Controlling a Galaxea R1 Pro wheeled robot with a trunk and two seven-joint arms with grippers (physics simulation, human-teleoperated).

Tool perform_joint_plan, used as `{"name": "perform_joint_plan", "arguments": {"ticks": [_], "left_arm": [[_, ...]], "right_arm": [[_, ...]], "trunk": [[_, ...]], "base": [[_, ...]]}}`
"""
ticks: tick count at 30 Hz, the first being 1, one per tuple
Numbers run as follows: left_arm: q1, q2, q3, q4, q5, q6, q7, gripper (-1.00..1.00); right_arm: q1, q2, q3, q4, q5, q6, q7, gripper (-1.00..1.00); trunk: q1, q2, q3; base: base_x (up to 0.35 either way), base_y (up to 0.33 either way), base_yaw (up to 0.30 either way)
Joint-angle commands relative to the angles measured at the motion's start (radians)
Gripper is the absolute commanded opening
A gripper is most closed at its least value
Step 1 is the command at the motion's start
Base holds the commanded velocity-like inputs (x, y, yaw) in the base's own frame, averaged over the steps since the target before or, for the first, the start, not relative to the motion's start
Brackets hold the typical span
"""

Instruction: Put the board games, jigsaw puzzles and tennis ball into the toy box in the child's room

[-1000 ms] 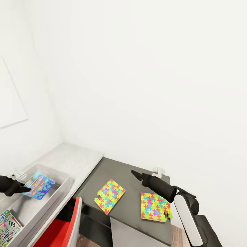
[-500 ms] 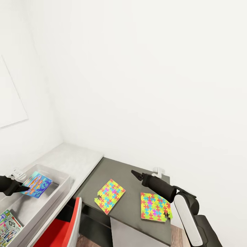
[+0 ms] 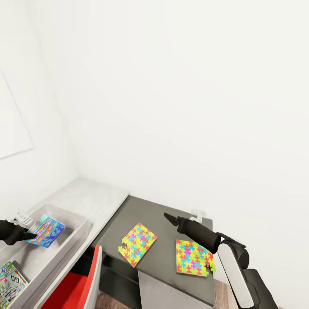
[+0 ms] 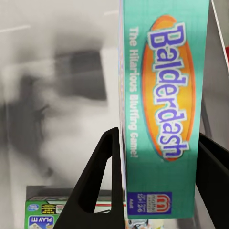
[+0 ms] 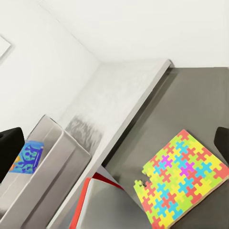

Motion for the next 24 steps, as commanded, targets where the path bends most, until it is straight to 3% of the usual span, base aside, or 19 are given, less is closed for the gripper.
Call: {"name": "perform_joint_plan", "arguments": {"ticks": [1,24], "left_arm": [[-0.001,0.000,0.002,-0.001,-0.007,0.009,-0.008,-1.00],[-0.003,0.002,0.010,0.003,-0.007,0.006,-0.009,-1.00]], "right_arm": [[-0.001,0.000,-0.001,-0.001,0.000,0.005,0.002,1.00],[-0.001,0.000,-0.001,-0.001,0.000,0.006,0.002,1.00]], "trunk": [[0.000,-0.001,-0.003],[0.000,-0.001,-0.040]], "base": [[0.000,0.000,0.000],[0.000,0.000,0.000]]}}
